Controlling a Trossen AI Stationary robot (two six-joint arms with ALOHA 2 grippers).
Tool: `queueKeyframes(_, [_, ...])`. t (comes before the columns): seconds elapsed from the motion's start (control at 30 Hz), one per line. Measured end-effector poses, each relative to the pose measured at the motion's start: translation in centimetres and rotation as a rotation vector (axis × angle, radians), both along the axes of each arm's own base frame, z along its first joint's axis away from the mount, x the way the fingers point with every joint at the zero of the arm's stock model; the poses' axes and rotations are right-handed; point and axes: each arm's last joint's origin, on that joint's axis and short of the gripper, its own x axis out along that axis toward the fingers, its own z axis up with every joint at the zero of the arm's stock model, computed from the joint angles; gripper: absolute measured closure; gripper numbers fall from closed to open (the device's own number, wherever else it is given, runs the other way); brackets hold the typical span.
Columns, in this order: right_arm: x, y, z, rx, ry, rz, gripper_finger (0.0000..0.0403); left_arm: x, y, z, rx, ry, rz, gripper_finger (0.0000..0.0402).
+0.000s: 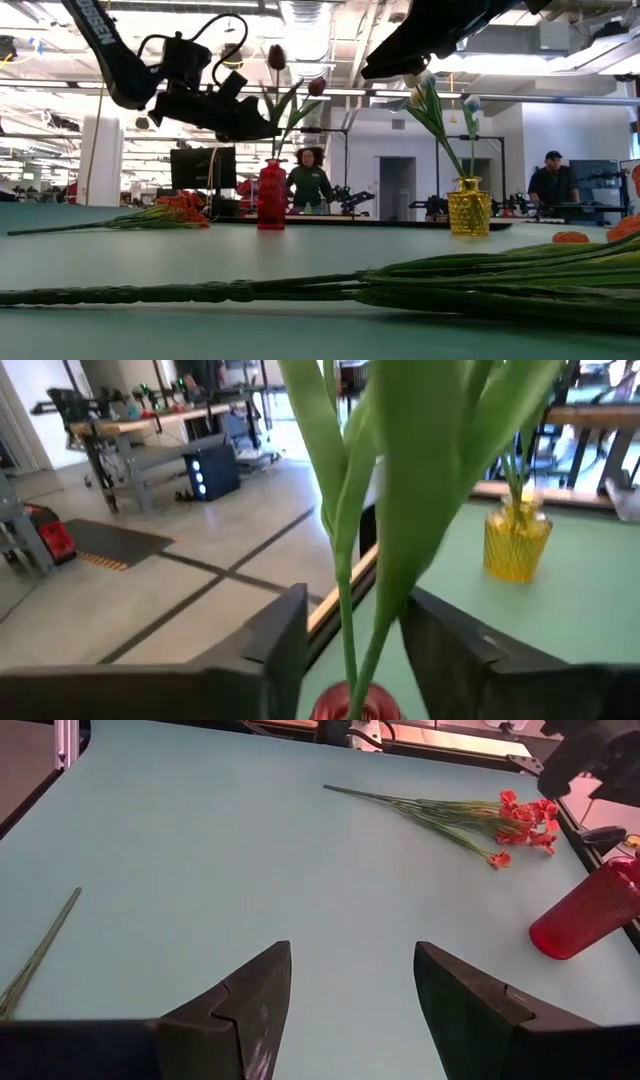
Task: Sort flowers into vase by color
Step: Put the red flower into the red vase, then put the top orange flowers into the red vase
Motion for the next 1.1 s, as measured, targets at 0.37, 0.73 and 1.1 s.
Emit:
queueKeyframes(0.37, [0.0,0.0,0.0,-0.022,-0.002,0.011,0.0164,-3.1,-2.1,2.7,-0.118,0.311,0.123,0.0196])
queueKeyframes(0.73, [0.0,0.0,0.0,-0.024,0.000,0.012,0.0164,-5.5,-4.1,4.0,-0.543,0.696,0.189,0.0195])
queueKeyframes(1.1, [-0.1,0.0,-0.1,-0.041,0.018,0.021,0.0164,-6.9,-5.1,3.0,-0.733,0.832,0.335,0.0195])
